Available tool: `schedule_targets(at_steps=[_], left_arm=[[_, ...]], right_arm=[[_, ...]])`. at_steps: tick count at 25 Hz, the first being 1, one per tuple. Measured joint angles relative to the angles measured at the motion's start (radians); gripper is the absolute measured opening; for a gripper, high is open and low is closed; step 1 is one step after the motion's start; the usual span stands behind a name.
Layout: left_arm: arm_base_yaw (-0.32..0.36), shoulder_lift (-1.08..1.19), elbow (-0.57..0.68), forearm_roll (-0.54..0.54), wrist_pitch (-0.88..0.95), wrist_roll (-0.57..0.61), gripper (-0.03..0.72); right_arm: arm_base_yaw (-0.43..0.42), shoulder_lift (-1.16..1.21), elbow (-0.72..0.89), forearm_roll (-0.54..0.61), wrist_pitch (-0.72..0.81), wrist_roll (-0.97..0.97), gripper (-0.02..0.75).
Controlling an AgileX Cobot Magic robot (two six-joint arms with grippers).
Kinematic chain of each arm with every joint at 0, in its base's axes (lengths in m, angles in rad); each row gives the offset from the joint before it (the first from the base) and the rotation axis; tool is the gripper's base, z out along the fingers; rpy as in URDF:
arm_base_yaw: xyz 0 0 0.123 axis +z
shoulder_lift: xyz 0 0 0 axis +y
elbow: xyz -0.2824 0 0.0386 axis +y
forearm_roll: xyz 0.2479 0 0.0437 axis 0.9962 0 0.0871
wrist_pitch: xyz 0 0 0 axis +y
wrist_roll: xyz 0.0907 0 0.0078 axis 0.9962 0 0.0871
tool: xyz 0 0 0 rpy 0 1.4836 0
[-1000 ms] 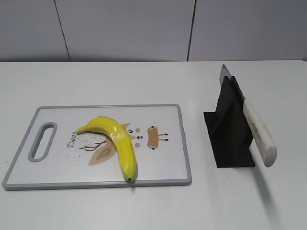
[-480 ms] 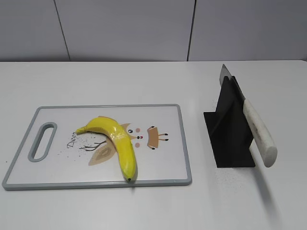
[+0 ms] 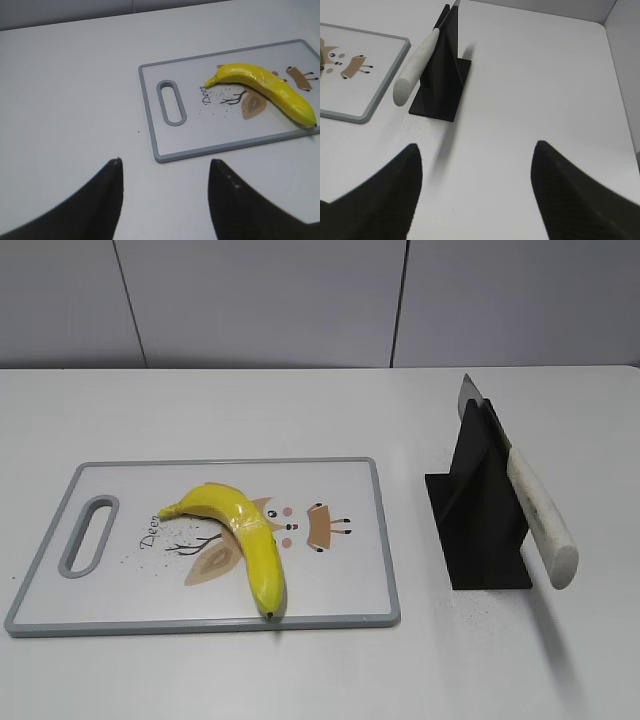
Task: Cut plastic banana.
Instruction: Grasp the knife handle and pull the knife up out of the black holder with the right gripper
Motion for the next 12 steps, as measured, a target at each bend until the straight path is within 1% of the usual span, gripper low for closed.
schedule_targets(at_steps=[6, 8, 12], left_arm=[[0.0, 0.0, 0.0, 0.0, 0.0, 0.0, 0.526], [0.0, 0.0, 0.0, 0.0, 0.0, 0.0, 0.526], [0.0, 0.0, 0.0, 0.0, 0.0, 0.0, 0.526]], right_arm=[[0.0, 0.008, 0.0, 0.0, 0.0, 0.023, 0.507], [0.0, 0.053, 0.0, 0.0, -0.001, 0.049, 0.505], [0.0, 0.218, -0.02, 0.0, -0.001, 0.069, 0.503]])
